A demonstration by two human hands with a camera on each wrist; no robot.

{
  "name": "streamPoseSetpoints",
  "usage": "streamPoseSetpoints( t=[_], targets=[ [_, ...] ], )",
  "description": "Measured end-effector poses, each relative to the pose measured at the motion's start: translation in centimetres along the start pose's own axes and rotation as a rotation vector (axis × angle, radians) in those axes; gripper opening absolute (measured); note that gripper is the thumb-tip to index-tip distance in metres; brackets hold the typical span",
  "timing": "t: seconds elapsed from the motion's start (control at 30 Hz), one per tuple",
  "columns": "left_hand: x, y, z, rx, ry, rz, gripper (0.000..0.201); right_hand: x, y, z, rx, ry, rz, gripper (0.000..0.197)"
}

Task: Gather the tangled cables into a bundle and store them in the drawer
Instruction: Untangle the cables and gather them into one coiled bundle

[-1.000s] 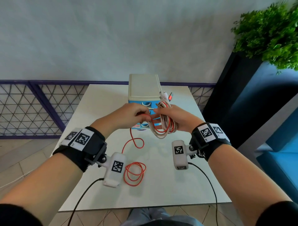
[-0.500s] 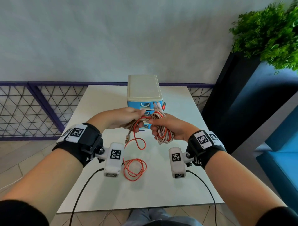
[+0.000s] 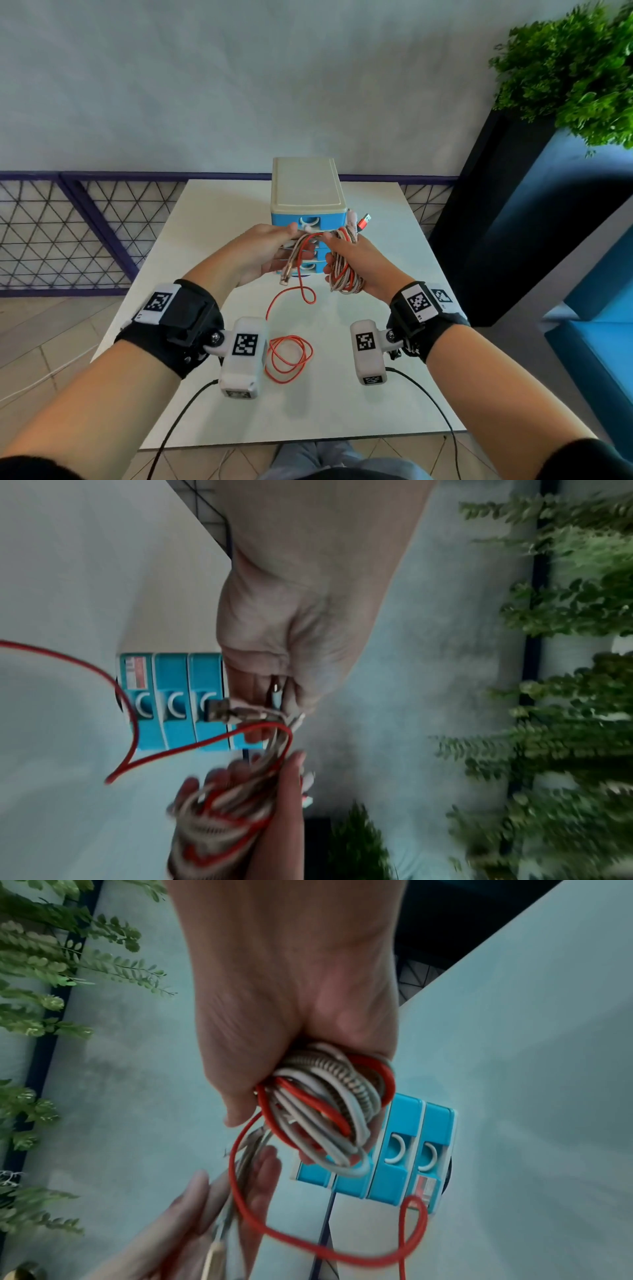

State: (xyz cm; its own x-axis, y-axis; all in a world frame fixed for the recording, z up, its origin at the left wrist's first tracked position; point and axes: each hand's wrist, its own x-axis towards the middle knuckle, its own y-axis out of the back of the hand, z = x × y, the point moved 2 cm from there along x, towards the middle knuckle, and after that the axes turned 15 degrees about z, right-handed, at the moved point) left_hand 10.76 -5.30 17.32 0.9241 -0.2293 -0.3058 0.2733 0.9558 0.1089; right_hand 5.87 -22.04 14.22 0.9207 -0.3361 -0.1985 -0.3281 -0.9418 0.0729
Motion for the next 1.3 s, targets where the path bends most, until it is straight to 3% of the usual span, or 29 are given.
streamPoseSetpoints(
  t=[0.13, 0.23, 0.3, 0.4, 0.53, 0.6, 0.7, 0.77, 0.87, 0.97, 1.03, 1.1, 1.17, 1.3],
  targets=[
    [-0.9, -2.0, -0.8, 0.169, -0.305, 0.143, 0.027, -0.1, -0.8, 0.0, 0.045, 0.022, 0.072, 0.044],
    [-2.5, -3.8, -0.9, 0.253, -0.501, 0.205, 0.032, 0.0, -1.2, 0.0, 0.112, -0.043, 0.079, 0.072],
    [-3.0, -4.9, -1.3, 0.270, -0.564, 0.197, 0.035, 0.1, -1.1, -0.2, 0.172, -0.075, 0.083, 0.063],
    [-3.3, -5.8, -1.5, 0.196, -0.540, 0.143, 0.039, 0.0, -1.0, -0.4, 0.245, -0.081, 0.061, 0.035],
    [-3.6, -5.8, -0.5, -0.062, -0.303, 0.042, 0.022, -0.3, -1.3, -0.9, 0.299, -0.110, 0.066, 0.055],
    [-3.3, -5.5, -0.3, -0.157, -0.251, -0.005, 0.016, -0.4, -1.4, -1.3, 0.325, -0.155, 0.071, 0.070],
    [-2.7, -4.9, -0.4, -0.127, -0.239, -0.027, 0.044, -0.4, -1.2, -1.5, 0.318, -0.170, 0.055, 0.075],
    [-2.1, -4.1, -0.4, -0.068, -0.225, -0.026, 0.048, -0.1, -0.8, -1.4, 0.297, -0.162, 0.053, 0.063],
    [-0.5, -2.8, -0.5, -0.089, -0.270, 0.058, 0.029, 0.1, -0.4, -1.4, 0.269, -0.133, 0.067, 0.020],
    [0.6, -1.6, -1.2, -0.049, -0.332, 0.152, 0.032, 0.2, -0.1, -1.7, 0.253, -0.122, 0.118, 0.016],
    [0.7, -1.7, -2.3, 0.109, -0.342, 0.055, 0.030, 0.4, -0.1, -2.1, 0.317, -0.103, 0.152, 0.016],
    [0.2, -2.3, -3.1, 0.235, -0.325, -0.109, 0.048, 0.6, 0.0, -2.6, 0.397, -0.097, 0.179, 0.011],
    [-0.8, -2.5, -3.4, 0.174, -0.295, -0.227, 0.056, 0.7, 0.3, -3.1, 0.482, -0.103, 0.195, 0.007],
    [-1.0, -0.8, -4.7, 0.209, -0.255, -0.380, 0.044, 1.5, 2.4, -3.6, 0.646, -0.129, 0.214, 0.008]
  ],
)
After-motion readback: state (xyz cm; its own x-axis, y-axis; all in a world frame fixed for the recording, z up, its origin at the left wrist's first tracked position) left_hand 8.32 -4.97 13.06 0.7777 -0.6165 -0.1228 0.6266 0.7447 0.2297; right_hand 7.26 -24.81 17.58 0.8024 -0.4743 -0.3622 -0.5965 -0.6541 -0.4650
